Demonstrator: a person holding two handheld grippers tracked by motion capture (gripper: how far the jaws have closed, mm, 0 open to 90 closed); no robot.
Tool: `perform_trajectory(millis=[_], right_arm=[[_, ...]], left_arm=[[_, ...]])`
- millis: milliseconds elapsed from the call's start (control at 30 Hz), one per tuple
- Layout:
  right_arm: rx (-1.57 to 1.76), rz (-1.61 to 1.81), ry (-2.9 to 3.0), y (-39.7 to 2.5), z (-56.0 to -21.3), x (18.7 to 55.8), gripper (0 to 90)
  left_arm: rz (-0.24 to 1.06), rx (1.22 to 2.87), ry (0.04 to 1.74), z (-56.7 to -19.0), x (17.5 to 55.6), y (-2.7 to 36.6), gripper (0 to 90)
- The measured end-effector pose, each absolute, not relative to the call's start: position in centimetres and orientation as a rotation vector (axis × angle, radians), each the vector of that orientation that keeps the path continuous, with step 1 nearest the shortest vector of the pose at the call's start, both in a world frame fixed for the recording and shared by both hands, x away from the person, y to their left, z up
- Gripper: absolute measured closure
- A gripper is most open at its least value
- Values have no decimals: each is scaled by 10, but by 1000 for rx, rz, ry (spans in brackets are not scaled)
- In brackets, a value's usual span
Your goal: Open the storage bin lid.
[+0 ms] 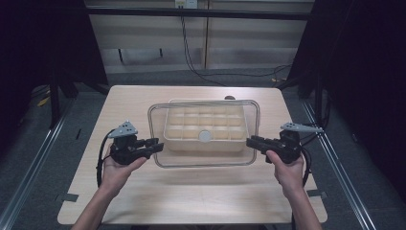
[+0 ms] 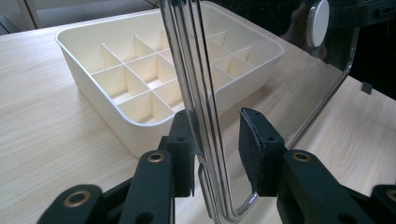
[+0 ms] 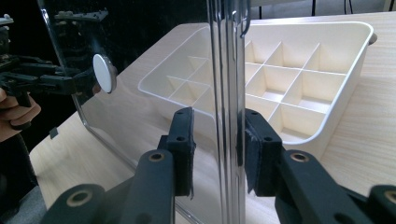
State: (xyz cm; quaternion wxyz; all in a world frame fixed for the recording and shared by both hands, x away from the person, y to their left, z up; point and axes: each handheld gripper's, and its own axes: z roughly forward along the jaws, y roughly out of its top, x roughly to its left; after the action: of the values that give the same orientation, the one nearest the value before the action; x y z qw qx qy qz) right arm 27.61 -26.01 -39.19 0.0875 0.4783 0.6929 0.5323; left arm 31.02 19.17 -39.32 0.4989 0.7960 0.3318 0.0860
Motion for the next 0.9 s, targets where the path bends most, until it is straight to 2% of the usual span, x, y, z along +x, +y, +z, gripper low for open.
perform_trajectory(millis=[433,900], right_arm=[[1437,1543,2106,-257,-399,261,677],[1478,1562,2106,-258,-408,246,679]], left_arm=[[150,1940,828,-405,298,194,671],[143,1992,822,-408,289,193,670]])
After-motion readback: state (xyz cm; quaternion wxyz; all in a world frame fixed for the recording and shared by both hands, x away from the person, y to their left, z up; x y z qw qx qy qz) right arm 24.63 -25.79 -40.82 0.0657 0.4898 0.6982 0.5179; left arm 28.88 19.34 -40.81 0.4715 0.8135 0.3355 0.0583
